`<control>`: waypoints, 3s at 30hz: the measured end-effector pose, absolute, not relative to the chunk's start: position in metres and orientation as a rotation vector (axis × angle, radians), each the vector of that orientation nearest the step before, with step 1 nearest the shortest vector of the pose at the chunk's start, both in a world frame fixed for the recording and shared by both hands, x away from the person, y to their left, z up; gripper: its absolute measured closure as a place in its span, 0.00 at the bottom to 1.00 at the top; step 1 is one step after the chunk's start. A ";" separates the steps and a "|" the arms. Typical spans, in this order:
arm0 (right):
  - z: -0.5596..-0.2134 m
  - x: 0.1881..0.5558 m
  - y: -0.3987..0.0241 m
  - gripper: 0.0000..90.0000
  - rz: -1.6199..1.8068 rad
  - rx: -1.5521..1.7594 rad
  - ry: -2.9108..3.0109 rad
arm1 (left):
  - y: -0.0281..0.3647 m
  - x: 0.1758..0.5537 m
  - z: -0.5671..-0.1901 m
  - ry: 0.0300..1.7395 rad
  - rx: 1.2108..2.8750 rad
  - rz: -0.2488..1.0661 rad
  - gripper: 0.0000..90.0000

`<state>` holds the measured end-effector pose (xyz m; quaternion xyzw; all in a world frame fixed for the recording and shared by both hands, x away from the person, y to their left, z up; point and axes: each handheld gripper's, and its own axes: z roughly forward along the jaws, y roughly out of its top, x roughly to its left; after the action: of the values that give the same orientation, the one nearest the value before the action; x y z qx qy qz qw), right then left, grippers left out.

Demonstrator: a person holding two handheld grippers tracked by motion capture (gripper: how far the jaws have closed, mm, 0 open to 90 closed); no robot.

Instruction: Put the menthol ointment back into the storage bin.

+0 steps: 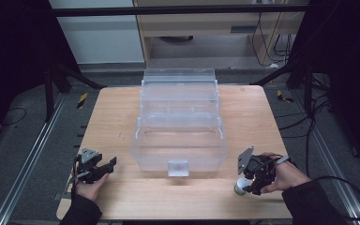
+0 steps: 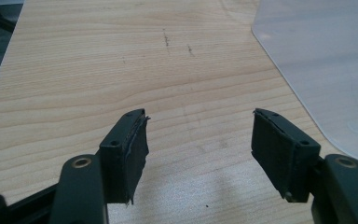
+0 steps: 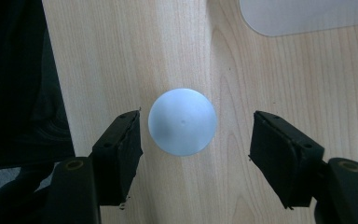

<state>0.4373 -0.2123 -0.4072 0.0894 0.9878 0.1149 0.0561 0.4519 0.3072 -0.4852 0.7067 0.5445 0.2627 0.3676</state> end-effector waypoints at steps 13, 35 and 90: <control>-0.419 0.437 -0.207 0.39 0.284 0.247 3.018 | 0.307 0.452 -0.485 1.398 1.815 0.677 0.39; -0.434 0.440 -0.199 0.51 0.201 0.233 3.076 | 0.307 0.452 -0.485 1.398 1.816 0.677 0.40; -0.376 0.445 -0.194 0.56 0.285 0.362 3.023 | 0.307 0.453 -0.485 1.402 1.822 0.683 0.40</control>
<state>0.4445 -0.1939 -0.3763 0.1182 0.9877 0.0933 0.0418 0.4527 0.3067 -0.4851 0.7078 0.5447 0.2653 0.3632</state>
